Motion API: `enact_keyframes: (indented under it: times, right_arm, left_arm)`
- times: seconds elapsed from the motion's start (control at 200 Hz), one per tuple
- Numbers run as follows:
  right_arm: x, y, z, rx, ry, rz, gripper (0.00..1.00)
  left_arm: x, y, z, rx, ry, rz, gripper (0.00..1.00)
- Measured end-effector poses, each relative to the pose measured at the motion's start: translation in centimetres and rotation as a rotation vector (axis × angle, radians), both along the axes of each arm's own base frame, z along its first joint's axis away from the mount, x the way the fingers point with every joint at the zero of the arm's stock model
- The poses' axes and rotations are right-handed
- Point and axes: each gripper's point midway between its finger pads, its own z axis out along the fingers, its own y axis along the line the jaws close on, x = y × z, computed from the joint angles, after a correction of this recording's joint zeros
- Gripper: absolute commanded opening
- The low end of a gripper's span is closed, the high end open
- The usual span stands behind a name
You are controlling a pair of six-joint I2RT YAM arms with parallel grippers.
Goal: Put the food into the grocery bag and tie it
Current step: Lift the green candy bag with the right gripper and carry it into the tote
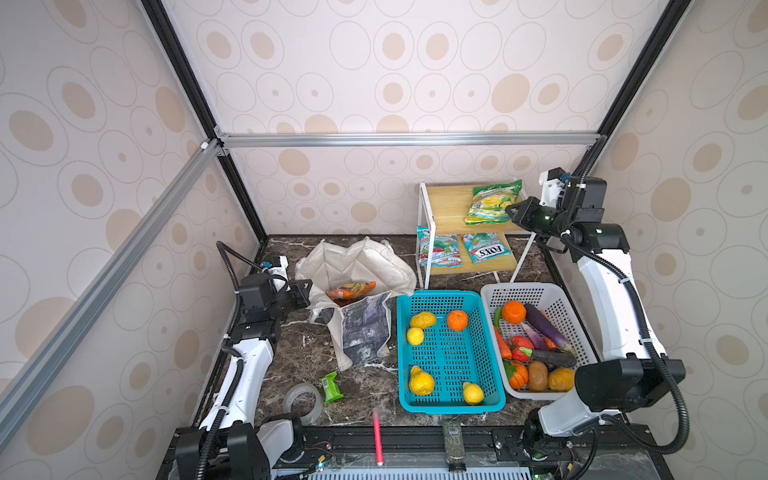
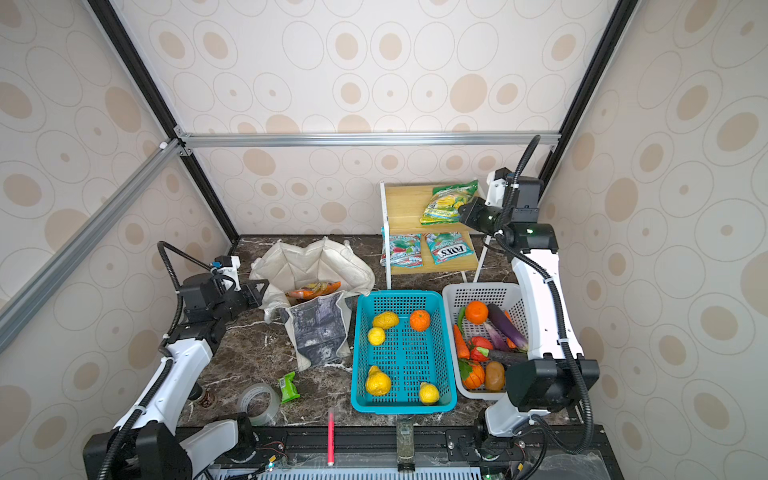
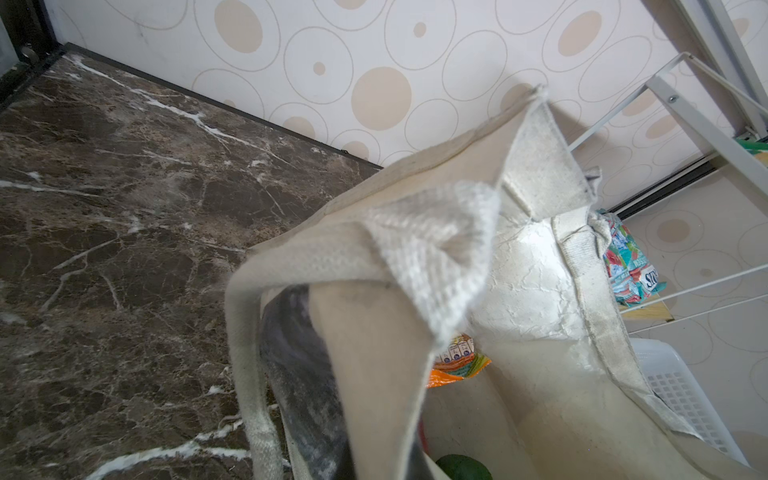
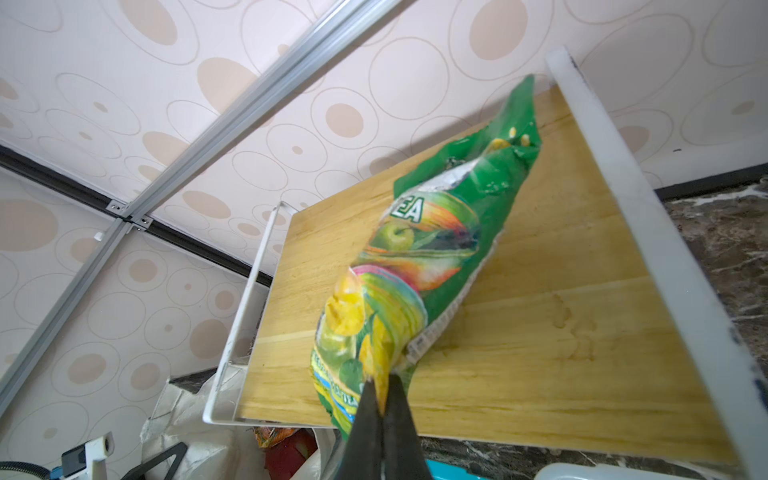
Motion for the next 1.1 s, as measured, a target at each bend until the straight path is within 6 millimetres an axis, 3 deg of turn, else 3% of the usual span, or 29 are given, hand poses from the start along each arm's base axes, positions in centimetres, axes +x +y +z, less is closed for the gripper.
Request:
enact_keyframes:
  times: [0.145,0.4,0.58,0.74,0.875,0.98,1.1]
  right_arm:
    - [-2.5,3.9,3.6,-0.027,-0.064,0.079,0.0]
    - [-8.7,9.7,9.0,-0.023,-0.193,0.21,0.0]
    - [-12.3,15.2,9.8,-0.019,-0.225,0.351,0.0]
    - [-14.9,21.7,8.2,-0.022,-0.191,0.522,0.0]
    - [-14.7,27.9,5.6,-0.025,-0.14,0.643,0.0]
    - [-13.8,32.7,2.2,0.021,-0.061,0.73,0.0]
    - [-12.4,37.4,-3.5,0.014,0.048,0.783,0.0]
  left_arm:
    - [0.0,-0.1,0.0,-0.002,-0.001,-0.003,0.0]
    - [0.0,-0.1,0.0,-0.002,0.0,-0.005,0.0]
    - [0.0,-0.1,0.0,-0.004,-0.001,-0.008,0.0]
    - [-0.1,-0.3,0.1,-0.006,-0.002,-0.014,0.0]
    - [-0.1,-0.3,0.1,-0.008,-0.003,-0.017,0.0]
    - [-0.1,-0.5,0.1,-0.01,-0.004,-0.025,0.0]
    - [-0.1,-0.6,0.2,-0.012,-0.005,-0.028,0.0]
